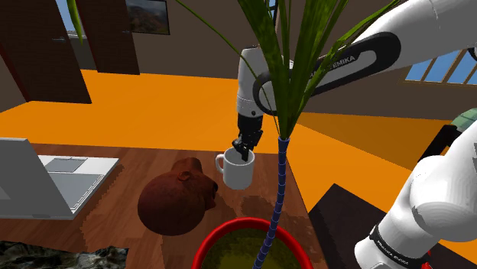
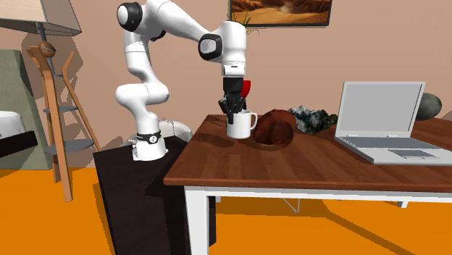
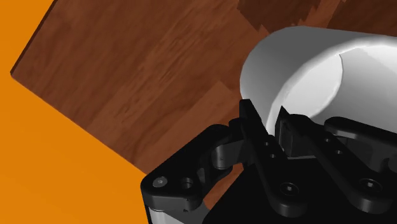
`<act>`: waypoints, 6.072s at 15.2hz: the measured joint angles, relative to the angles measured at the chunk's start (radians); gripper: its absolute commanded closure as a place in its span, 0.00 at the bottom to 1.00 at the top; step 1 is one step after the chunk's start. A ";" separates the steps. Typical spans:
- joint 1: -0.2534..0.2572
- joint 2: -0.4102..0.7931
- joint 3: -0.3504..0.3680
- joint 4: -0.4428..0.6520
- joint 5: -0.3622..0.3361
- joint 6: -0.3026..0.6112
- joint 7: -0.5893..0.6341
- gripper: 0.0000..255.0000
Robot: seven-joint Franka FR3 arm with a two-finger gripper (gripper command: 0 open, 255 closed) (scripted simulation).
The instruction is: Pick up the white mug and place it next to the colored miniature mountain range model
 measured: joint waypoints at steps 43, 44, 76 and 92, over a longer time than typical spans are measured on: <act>0.163 0.136 0.227 0.515 -0.042 -0.385 0.413 1.00; 0.175 0.155 0.239 0.532 -0.051 -0.385 0.439 1.00; 0.353 0.471 0.310 0.598 -0.239 -0.194 0.732 1.00; 0.362 0.533 0.287 0.483 -0.286 -0.028 0.762 1.00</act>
